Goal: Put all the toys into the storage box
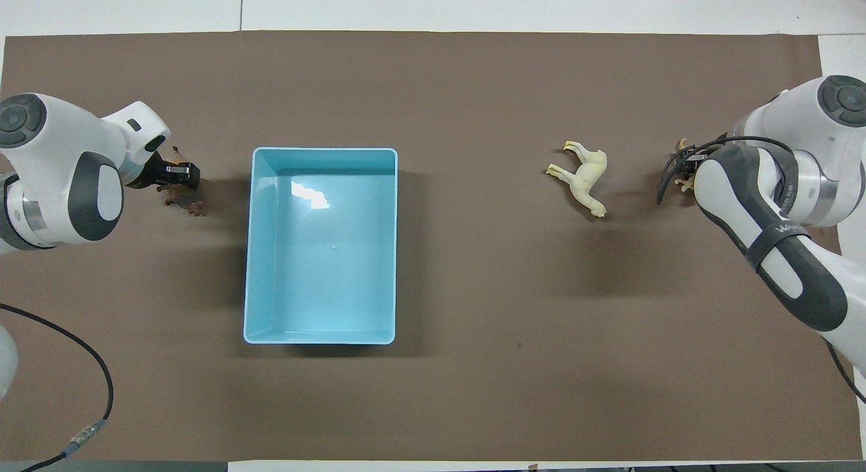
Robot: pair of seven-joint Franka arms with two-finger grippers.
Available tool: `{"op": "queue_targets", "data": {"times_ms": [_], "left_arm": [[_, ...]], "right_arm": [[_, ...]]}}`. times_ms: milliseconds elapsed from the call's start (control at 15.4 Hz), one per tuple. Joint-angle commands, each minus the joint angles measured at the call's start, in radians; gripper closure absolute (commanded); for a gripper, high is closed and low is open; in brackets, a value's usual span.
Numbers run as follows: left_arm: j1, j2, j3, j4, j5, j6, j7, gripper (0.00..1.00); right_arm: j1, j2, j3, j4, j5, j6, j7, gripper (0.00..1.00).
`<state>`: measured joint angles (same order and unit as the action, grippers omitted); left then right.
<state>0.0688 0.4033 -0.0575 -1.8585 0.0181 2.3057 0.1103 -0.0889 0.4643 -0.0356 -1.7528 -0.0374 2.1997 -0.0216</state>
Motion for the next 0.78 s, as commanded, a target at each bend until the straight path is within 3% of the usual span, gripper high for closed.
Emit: {"op": "queue_targets", "data": {"times_ms": [0, 130, 456, 586, 716], "left_arm": [[0.006, -0.015, -0.001, -0.028, 0.0, 0.021, -0.015, 1.0], [0.006, -0.015, -0.001, -0.012, 0.0, 0.0, -0.02, 1.0], [-0.003, 0.0, -0.001, 0.163, 0.0, -0.205, -0.034, 1.0], [-0.011, -0.006, -0.005, 0.267, -0.01, -0.346, -0.079, 1.0], [-0.041, -0.043, -0.025, 0.3, -0.039, -0.402, -0.2, 1.0]], "right_arm": [[0.004, -0.045, 0.005, 0.073, -0.007, -0.127, -0.008, 1.0], [0.011, -0.094, 0.003, 0.079, -0.03, -0.182, -0.009, 1.0], [0.011, -0.199, 0.01, 0.082, -0.053, -0.299, -0.009, 1.0], [0.012, -0.205, 0.013, 0.14, -0.058, -0.375, -0.009, 1.0], [0.021, -0.202, 0.013, 0.203, -0.058, -0.448, -0.008, 1.0]]}}
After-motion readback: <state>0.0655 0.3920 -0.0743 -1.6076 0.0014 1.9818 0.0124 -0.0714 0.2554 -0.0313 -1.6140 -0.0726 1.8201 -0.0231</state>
